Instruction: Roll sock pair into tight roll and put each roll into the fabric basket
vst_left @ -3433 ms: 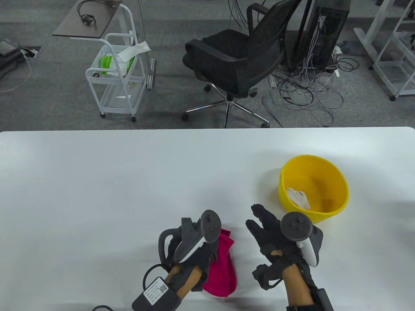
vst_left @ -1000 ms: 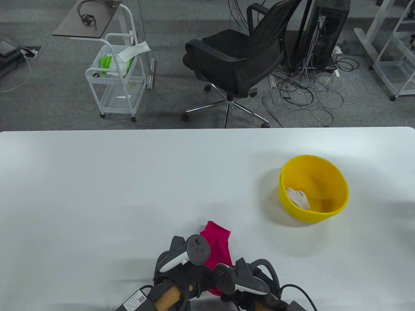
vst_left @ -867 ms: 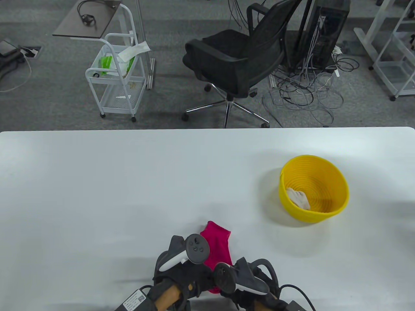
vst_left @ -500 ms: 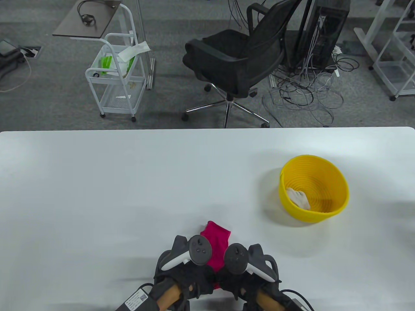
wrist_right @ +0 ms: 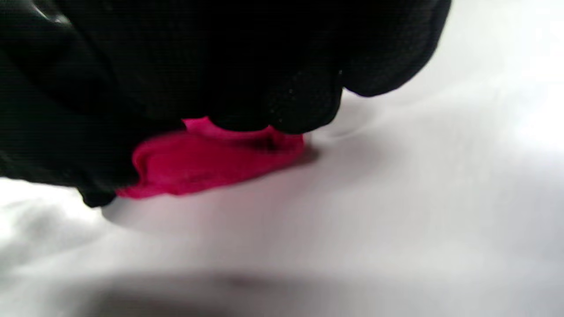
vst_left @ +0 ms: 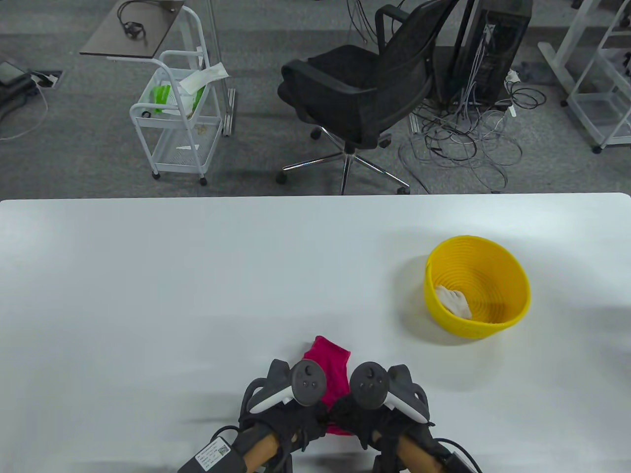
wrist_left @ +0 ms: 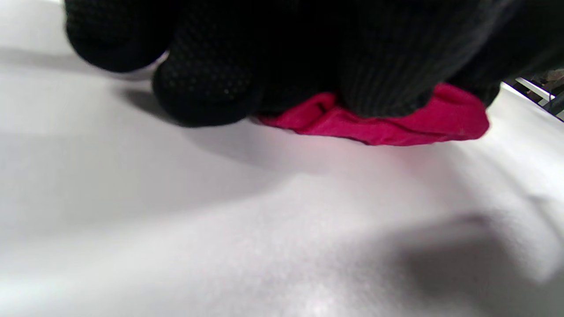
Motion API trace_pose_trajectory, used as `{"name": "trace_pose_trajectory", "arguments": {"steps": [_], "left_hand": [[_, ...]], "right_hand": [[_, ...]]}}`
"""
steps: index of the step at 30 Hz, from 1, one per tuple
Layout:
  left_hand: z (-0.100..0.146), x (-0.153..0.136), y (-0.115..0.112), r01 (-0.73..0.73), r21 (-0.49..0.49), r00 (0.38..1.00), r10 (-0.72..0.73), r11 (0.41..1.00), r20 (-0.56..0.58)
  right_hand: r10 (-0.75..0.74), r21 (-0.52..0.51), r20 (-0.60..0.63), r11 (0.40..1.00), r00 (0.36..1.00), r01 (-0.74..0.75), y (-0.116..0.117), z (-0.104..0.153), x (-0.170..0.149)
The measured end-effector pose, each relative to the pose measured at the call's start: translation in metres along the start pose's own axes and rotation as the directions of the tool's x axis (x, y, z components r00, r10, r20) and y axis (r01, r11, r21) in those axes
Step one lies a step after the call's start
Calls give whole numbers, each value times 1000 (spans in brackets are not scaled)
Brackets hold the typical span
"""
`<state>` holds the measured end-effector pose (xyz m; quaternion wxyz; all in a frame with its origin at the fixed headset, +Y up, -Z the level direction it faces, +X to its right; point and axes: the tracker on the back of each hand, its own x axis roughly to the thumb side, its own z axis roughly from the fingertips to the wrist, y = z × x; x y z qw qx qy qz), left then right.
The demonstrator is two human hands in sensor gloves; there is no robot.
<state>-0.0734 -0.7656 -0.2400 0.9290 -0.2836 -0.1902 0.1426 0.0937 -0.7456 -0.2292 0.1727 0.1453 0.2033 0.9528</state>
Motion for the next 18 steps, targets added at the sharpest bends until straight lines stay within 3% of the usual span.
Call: {"name": "trace_pose_trajectory", "arguments": {"steps": [2,6,13,18], "left_hand": [[-1,-1,0,-17,-8,1000,17,1000,-4],[-4,-5,1,-51,-32,999,51,998,-8],[-6,-8,2,-86,-48,996,85,995,-10],[-7,-8,2,-90,-51,996,89,995,-14]], "right_hand": [[16,-25,49,1000,999,-15,-6,6,4],[85,36,82,995,993,-88,0,10,12],[142,73,37,987,989,-145,14,3,11],[204,4,5,979,979,-204,20,1,15]]}}
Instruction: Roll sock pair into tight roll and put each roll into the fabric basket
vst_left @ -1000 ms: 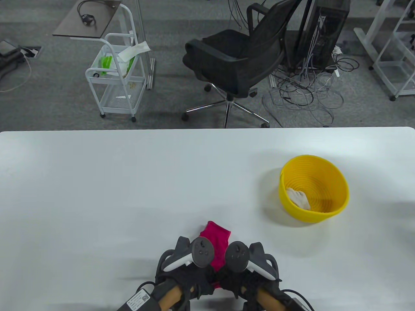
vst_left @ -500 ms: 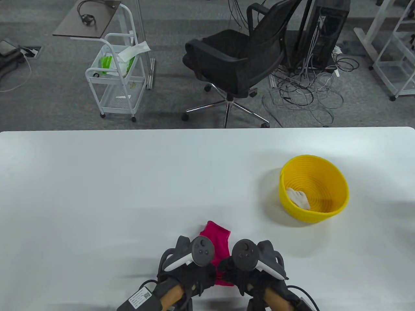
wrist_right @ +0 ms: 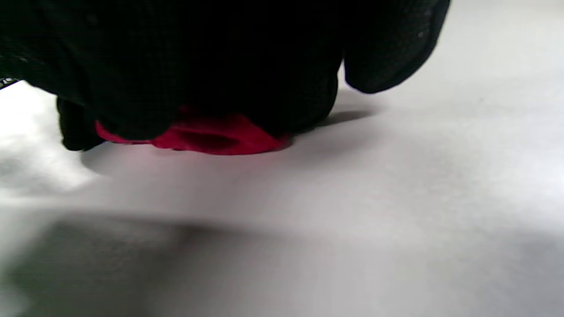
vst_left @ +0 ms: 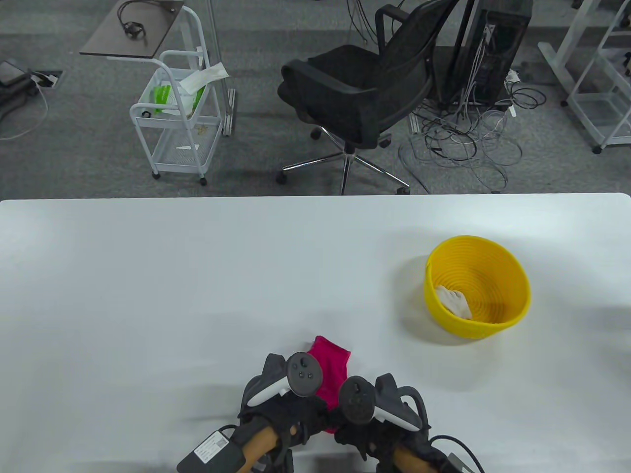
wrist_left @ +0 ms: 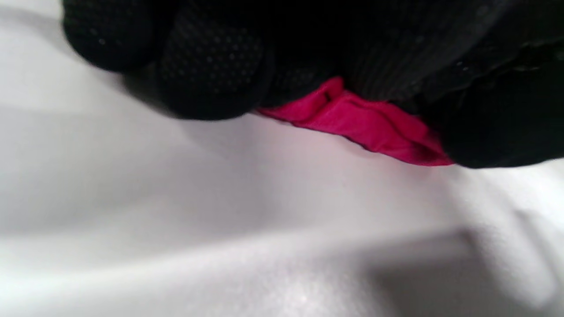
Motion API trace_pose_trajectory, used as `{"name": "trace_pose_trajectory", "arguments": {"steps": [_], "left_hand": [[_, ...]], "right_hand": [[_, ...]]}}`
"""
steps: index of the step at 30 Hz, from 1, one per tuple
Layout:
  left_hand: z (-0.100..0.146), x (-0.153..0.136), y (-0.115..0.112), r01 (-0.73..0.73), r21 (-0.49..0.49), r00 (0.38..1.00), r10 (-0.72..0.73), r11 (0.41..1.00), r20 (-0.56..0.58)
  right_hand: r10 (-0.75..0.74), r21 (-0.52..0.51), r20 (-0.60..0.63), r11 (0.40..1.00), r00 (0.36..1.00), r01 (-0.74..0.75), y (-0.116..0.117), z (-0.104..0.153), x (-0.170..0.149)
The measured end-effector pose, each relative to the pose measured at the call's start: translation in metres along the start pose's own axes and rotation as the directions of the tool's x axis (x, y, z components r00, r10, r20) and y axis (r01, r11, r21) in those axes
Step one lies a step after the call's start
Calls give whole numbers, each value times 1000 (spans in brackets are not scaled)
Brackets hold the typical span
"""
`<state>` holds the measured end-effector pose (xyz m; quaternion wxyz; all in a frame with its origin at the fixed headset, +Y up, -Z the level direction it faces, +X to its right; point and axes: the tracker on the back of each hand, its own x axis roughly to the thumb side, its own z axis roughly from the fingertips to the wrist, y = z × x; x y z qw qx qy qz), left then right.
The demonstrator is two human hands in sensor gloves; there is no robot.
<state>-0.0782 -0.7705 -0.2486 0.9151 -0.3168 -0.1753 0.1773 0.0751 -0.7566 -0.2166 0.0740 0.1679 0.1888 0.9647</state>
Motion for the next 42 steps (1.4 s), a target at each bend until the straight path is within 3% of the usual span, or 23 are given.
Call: {"name": "trace_pose_trajectory", "arguments": {"steps": [7,12,21,24,30,35,38,42], "left_hand": [[5,-4,2,-62,-56,997,60,996,-44],[3,1,-1,6,20,998,-5,1000,-57],[1,-4,0,-82,-4,995,82,997,-61],[1,-3,0,-84,-4,995,84,996,-61],[1,-4,0,-97,2,993,97,995,-64],[10,-6,8,-117,54,987,122,992,-105],[21,-7,16,-86,143,987,104,986,-119],[21,-3,14,-57,119,993,69,991,-97]], "right_hand": [[-17,-46,-69,999,997,14,2,-6,1],[-25,-72,-101,997,995,18,2,-8,0],[-162,-84,-3,983,987,161,-23,5,-14],[-94,-36,42,995,995,95,-22,11,-6],[20,33,-4,999,1000,-20,-6,4,-2],[10,-17,-31,1000,999,-11,-2,-1,-1],[43,-54,-43,998,998,-45,0,-2,2],[74,-71,-50,994,996,-78,3,-3,6]]}}
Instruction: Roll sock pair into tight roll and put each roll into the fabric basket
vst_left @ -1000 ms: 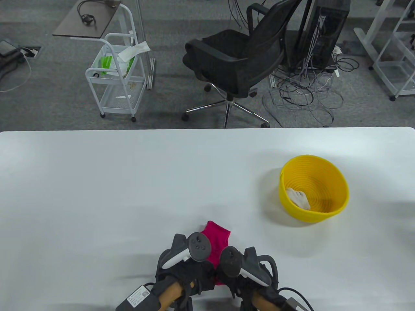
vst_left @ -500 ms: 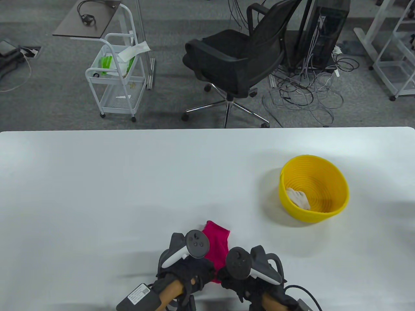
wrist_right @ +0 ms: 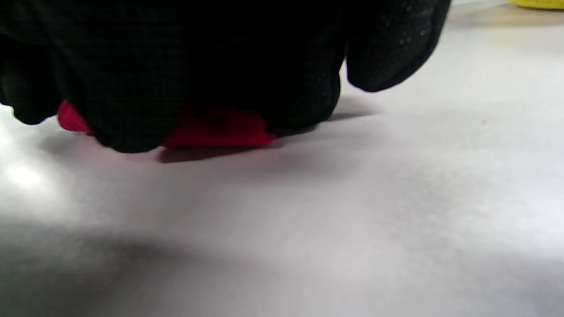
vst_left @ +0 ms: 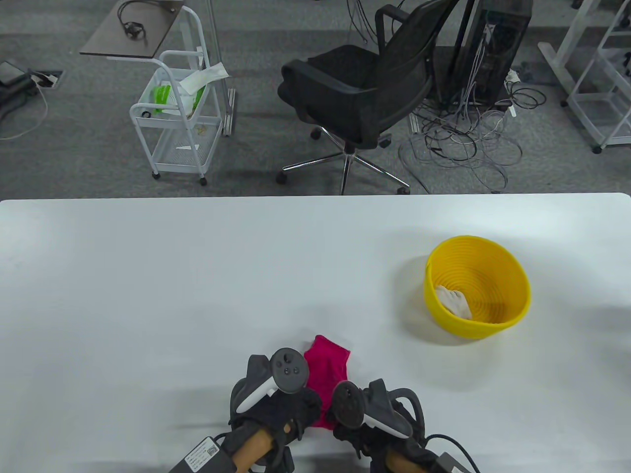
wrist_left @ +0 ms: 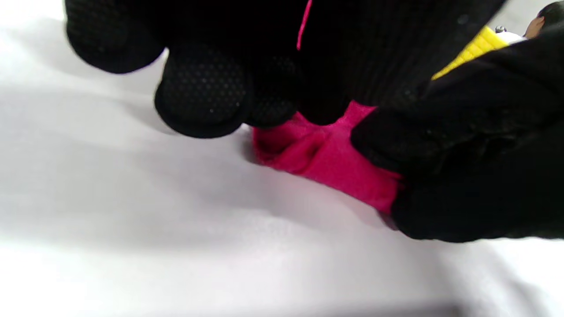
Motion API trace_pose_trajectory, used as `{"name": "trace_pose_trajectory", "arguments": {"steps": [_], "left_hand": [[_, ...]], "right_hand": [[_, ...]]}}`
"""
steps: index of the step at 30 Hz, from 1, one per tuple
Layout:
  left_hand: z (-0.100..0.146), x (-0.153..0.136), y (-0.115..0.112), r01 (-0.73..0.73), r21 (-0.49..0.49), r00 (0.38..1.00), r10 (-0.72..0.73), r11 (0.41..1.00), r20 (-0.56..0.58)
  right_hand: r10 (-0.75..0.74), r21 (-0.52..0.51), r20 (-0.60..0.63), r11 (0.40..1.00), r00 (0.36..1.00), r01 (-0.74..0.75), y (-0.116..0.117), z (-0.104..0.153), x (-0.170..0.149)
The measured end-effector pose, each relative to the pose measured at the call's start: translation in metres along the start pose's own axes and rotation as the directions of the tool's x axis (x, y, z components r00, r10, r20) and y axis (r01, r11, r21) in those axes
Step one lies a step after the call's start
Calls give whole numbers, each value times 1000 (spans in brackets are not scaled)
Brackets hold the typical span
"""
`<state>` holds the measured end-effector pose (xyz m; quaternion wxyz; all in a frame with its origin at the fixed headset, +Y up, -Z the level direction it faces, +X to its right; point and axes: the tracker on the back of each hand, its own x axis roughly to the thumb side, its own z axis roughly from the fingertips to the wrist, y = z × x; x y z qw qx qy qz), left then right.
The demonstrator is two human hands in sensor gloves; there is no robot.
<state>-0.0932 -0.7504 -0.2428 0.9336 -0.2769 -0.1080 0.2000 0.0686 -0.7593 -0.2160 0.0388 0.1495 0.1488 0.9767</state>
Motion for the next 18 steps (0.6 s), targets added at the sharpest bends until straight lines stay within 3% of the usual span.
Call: {"name": "trace_pose_trajectory", "arguments": {"steps": [4,14,18], "left_hand": [[-3,4,-5,74,4,997,-74,997,1],[-9,7,-10,141,46,989,-143,989,32],[-11,5,-10,115,37,993,-117,993,34]], "right_hand": [[7,-40,-13,999,1000,-7,0,-2,1],[-115,35,-60,992,992,117,-2,-8,-8],[-167,21,-56,986,984,168,-5,-8,-16]]}}
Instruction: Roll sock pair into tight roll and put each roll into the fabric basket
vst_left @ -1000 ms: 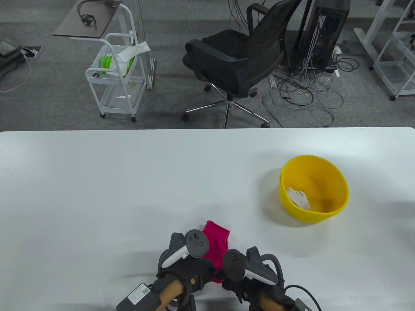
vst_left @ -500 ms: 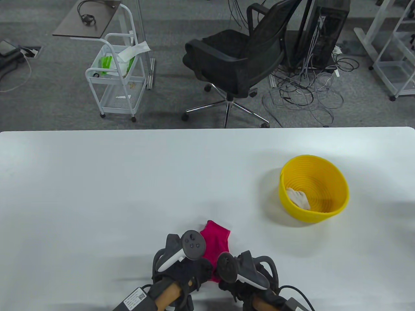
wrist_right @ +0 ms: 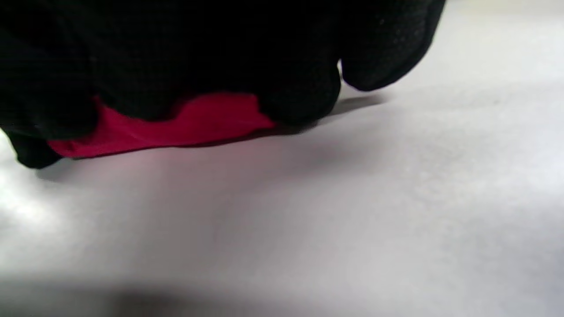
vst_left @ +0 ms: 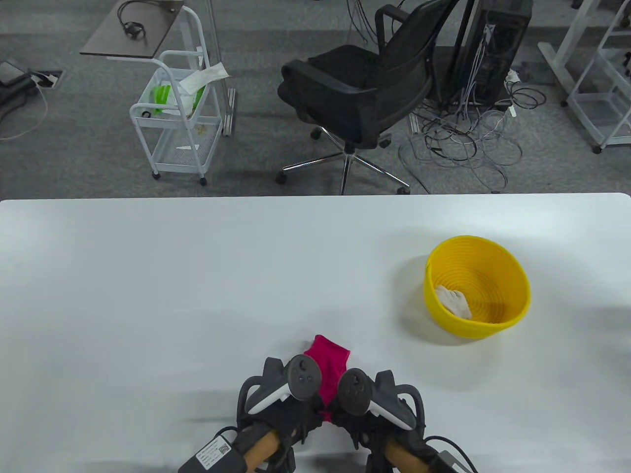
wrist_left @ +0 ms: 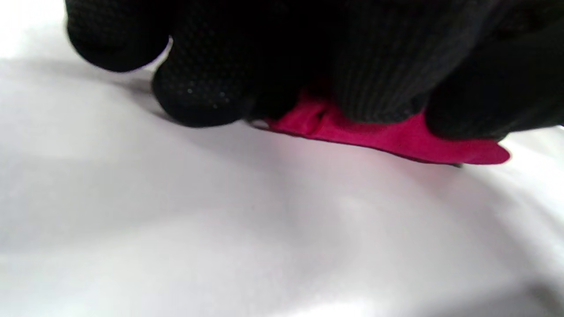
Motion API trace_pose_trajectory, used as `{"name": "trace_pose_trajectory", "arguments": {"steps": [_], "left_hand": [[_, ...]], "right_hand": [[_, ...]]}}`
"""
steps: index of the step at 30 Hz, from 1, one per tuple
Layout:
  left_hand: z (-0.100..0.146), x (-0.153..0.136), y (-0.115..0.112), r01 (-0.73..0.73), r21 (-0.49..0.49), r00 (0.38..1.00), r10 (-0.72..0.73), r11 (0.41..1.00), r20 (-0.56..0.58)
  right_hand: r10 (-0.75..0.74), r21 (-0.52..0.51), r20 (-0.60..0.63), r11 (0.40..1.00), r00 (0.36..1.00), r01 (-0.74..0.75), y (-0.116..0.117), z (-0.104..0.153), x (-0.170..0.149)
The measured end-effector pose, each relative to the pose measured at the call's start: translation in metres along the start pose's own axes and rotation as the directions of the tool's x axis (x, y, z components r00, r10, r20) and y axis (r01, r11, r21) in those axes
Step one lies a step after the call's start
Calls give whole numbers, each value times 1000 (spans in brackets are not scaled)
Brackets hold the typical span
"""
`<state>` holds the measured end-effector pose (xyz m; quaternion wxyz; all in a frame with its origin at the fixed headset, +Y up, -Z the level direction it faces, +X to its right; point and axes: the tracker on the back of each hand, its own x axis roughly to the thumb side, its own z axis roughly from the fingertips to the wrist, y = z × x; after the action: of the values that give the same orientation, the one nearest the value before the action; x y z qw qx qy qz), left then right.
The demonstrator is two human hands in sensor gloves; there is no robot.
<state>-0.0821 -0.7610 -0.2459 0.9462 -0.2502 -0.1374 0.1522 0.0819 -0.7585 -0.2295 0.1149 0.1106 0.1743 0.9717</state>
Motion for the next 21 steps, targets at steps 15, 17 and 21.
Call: {"name": "trace_pose_trajectory", "arguments": {"steps": [15,17,21], "left_hand": [[-2,-6,0,-80,-24,996,79,997,-36],[-2,-6,0,-75,-16,997,74,997,-35],[5,-9,5,-102,5,994,102,995,-49]], "right_hand": [[83,24,71,996,994,-85,-6,11,9],[66,32,56,997,996,-68,-4,10,7],[77,11,37,997,996,-78,0,8,7]]}}
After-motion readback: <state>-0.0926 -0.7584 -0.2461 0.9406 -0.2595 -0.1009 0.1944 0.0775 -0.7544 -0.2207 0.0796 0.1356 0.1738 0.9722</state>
